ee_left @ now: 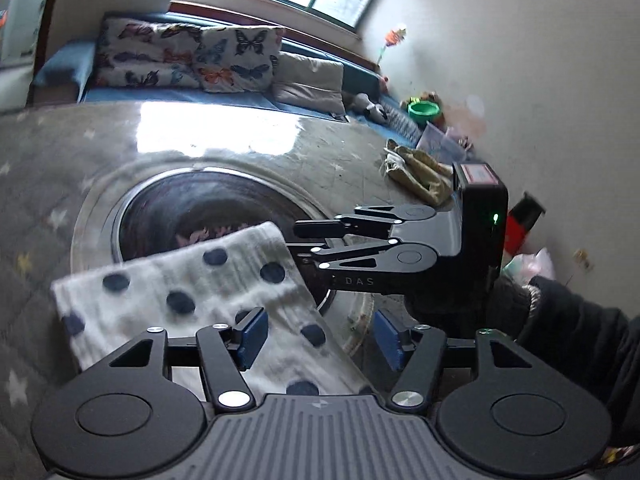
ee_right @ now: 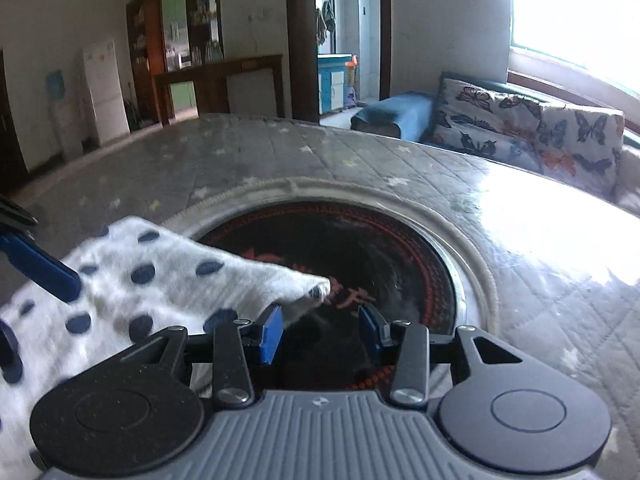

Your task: Fold clothes

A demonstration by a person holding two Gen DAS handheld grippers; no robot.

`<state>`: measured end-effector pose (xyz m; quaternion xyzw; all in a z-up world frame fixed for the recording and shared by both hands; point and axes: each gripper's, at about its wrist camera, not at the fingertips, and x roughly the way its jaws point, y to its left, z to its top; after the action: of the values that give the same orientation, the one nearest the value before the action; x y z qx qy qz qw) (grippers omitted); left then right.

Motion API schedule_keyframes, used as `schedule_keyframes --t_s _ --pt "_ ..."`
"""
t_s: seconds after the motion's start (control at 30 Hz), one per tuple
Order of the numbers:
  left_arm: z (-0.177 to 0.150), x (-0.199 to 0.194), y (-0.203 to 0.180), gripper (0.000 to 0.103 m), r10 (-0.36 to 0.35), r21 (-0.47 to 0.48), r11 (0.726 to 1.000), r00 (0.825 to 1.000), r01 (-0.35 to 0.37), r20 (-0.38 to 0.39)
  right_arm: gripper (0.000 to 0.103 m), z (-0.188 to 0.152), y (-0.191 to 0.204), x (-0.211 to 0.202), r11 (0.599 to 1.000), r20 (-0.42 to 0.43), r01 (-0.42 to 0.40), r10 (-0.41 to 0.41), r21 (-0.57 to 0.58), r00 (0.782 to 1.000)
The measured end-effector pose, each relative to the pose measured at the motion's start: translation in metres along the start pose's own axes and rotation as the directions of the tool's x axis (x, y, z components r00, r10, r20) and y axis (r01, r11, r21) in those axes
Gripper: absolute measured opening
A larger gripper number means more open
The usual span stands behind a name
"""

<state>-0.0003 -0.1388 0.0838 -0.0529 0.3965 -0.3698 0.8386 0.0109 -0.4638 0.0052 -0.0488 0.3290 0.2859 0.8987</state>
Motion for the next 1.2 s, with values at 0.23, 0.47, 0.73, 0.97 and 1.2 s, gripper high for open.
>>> schedule_keyframes --t_s 0.23,0.47,0.73,0.97,1.2 --pt "0.009 0.034 -0.006 0.068 0.060 0.074 0.996 0.997 -0.057 -0.044 0.043 0.009 -0.016 -0.002 0.982 0.050 -0.159 0.154 0.106 0.987" --pt "0.006 0.056 -0.004 0.066 0.131 0.084 0.989 0.989 -0.125 -0.067 0.048 0.009 -0.025 -0.004 0.957 0.064 -0.238 0.230 0.168 0.971" --pt "0.006 0.057 0.003 0.019 0.168 0.064 0.984 0.984 -0.164 -0.063 0.048 0.008 -0.021 -0.003 0.953 0.068 -0.260 0.252 0.154 0.965" --pt "0.005 0.046 0.013 0.009 0.182 0.026 0.983 0.982 -0.181 -0.040 0.050 0.006 -0.026 -0.005 0.955 0.070 -0.246 0.237 0.165 0.969" --pt "0.005 0.042 0.018 0.008 0.181 -0.009 0.983 0.983 -0.181 -0.026 0.053 0.001 -0.040 -0.010 0.954 0.069 -0.226 0.216 0.196 0.974"
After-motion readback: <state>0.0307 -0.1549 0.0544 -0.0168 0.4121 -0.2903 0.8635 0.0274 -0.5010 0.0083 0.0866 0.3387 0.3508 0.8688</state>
